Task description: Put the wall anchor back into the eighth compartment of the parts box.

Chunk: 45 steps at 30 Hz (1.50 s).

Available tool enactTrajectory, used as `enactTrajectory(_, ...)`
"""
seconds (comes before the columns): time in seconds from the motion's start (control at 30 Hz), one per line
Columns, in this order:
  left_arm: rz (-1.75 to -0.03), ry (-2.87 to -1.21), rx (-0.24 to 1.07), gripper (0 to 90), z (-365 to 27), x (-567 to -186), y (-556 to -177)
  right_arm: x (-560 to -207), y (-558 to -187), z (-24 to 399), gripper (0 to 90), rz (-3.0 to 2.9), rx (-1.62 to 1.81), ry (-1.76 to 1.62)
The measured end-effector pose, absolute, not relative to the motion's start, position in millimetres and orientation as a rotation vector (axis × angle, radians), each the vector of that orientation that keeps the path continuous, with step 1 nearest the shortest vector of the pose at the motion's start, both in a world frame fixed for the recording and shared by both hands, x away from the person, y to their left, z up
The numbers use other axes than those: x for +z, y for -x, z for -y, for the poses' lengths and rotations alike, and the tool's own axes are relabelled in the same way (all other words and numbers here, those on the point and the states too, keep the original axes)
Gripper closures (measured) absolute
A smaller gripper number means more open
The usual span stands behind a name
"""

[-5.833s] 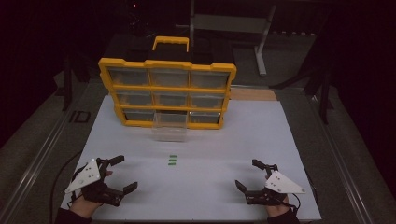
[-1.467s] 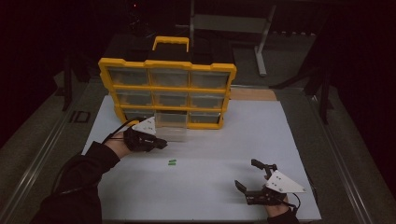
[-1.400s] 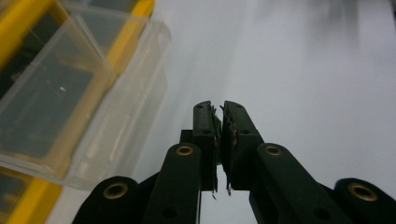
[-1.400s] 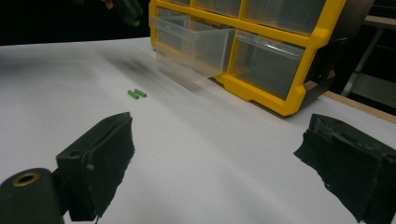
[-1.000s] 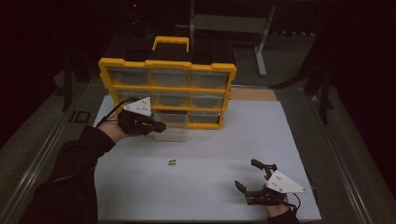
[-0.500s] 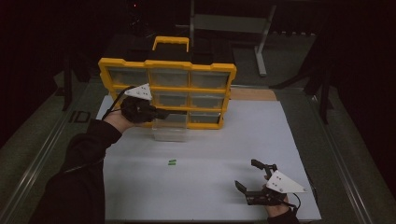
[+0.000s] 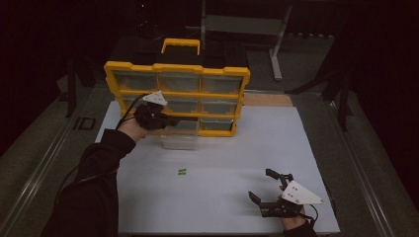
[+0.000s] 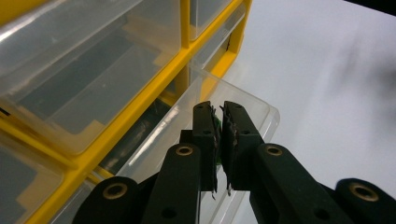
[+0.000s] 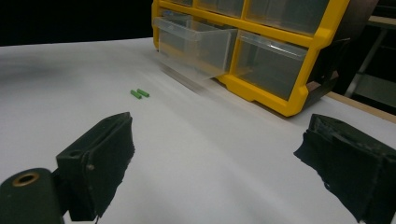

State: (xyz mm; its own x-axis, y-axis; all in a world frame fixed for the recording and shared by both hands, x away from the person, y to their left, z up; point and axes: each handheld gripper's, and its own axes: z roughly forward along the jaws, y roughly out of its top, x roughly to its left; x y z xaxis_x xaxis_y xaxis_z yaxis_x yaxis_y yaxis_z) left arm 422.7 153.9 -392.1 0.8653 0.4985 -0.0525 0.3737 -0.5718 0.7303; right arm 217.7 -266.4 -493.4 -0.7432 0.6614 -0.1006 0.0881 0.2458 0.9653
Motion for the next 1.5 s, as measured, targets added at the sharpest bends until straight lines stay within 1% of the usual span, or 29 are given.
enactTrajectory(0.33,-0.656,-2.325,0.209,83.6,-144.2,-404.5,-426.7,-493.9,-217.8,266.2,8.8,-2.031,1.520,-0.679)
enactTrajectory(0.37,-0.667,-2.352,0.216,83.6,-142.7,-407.0,-427.7,-493.9,-217.7,266.3,8.8,-2.031,1.520,-0.680)
enactTrajectory(0.53,-0.697,-2.369,0.213,82.4,-141.3,-411.0,-429.7,-494.2,-217.9,266.0,8.8,-2.036,1.519,-0.681)
enactTrajectory(0.6,-0.715,-2.344,0.204,75.1,-142.3,-411.5,-430.4,-494.2,-217.8,265.9,8.8,-2.040,1.520,-0.682)
enactTrajectory(0.63,-0.730,-2.316,0.190,69.3,-143.4,-410.7,-430.5,-494.3,-217.9,265.8,8.8,-2.040,1.520,-0.681)
enactTrajectory(0.7,-0.737,-2.315,0.180,53.6,-143.5,-409.6,-429.4,-494.2,-217.8,265.9,8.8,-2.040,1.519,-0.681)
enactTrajectory(0.73,-0.737,-2.315,0.180,48.6,-143.5,-409.6,-429.4,-494.2,-217.8,265.9,8.8,-2.040,1.519,-0.681)
enactTrajectory(0.8,-0.760,-2.313,0.160,33.8,-143.9,-408.5,-428.3,-494.2,-217.8,266.0,8.8,-2.040,1.517,-0.684)
enactTrajectory(0.83,-0.768,-2.308,0.159,28.2,-144.0,-408.1,-427.5,-494.2,-217.8,266.0,8.8,-2.040,1.517,-0.684)
enactTrajectory(0.97,-0.783,-2.275,0.142,9.1,-144.9,-406.6,-424.5,-494.1,-217.7,265.5,8.8,-2.041,1.512,-0.680)
enactTrajectory(1.03,-0.734,-2.273,0.116,1.4,-146.1,-405.3,-420.5,-494.0,-217.5,265.6,8.8,-2.041,1.512,-0.681)
enactTrajectory(1.07,-0.734,-2.273,0.116,0.1,-146.1,-405.3,-420.5,-494.0,-217.7,265.7,8.8,-2.039,1.511,-0.678)
enactTrajectory(1.23,-0.701,-2.230,0.126,0.0,-145.6,-399.4,-407.6,-493.8,-217.6,265.9,8.8,-2.038,1.510,-0.681)
enactTrajectory(1.33,-0.683,-2.227,0.125,0.1,-145.9,-397.9,-403.3,-493.7,-217.5,265.7,8.8,-2.038,1.509,-0.681)
enactTrajectory(1.37,-0.659,-2.230,0.153,0.1,-145.4,-396.8,-397.7,-493.7,-217.5,265.7,8.8,-2.038,1.508,-0.681)
enactTrajectory(1.5,-0.625,-2.210,0.150,0.1,-146.7,-394.9,-389.1,-493.6,-217.5,265.8,8.8,-2.037,1.509,-0.680)
